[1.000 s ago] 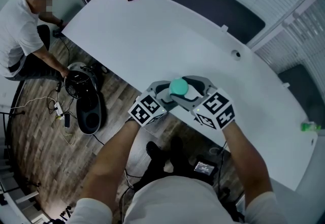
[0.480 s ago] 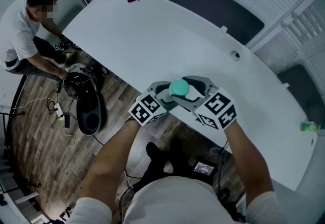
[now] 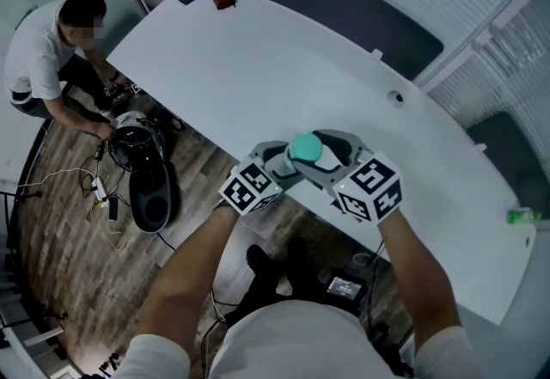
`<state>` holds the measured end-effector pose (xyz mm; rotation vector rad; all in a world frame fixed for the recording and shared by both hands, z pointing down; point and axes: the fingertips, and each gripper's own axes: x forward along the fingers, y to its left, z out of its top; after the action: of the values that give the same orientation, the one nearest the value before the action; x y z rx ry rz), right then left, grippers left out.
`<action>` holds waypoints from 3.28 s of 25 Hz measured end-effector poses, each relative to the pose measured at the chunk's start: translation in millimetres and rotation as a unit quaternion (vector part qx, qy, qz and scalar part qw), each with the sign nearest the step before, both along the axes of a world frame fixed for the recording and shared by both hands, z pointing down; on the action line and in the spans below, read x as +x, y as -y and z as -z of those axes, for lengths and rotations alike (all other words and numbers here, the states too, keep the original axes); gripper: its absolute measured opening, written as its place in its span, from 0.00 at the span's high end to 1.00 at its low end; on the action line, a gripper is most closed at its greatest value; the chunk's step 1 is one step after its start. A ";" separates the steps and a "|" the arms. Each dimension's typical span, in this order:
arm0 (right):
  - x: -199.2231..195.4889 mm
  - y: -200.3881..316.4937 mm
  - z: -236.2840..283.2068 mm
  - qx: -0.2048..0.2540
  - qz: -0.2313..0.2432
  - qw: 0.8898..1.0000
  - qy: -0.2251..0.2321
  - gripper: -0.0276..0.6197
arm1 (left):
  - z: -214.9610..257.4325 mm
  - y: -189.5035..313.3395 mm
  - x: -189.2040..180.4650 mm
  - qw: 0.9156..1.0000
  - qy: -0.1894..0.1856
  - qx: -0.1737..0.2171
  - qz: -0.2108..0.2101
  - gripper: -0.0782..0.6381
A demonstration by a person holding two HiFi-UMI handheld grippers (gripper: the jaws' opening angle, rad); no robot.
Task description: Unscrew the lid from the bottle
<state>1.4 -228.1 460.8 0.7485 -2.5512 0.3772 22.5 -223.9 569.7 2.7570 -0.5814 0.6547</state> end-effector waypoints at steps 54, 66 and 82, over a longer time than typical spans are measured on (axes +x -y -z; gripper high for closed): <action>52.0 -40.8 135.4 0.026 -0.167 0.966 0.198 0.50 | 218.3 -57.1 -90.8 0.939 -0.289 0.034 0.181 0.81; 69.7 -77.0 134.1 0.004 -0.195 0.954 0.229 0.50 | 232.0 -94.4 -115.1 0.913 -0.345 0.012 0.218 0.81; 80.9 -116.7 113.5 -0.033 -0.226 0.942 0.245 0.50 | 221.5 -139.0 -114.9 0.907 -0.361 -0.026 0.215 0.81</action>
<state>82.3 -111.4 347.2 1.3625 -2.7702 0.8913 -92.5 -84.8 348.2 2.4211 -0.9049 -0.4323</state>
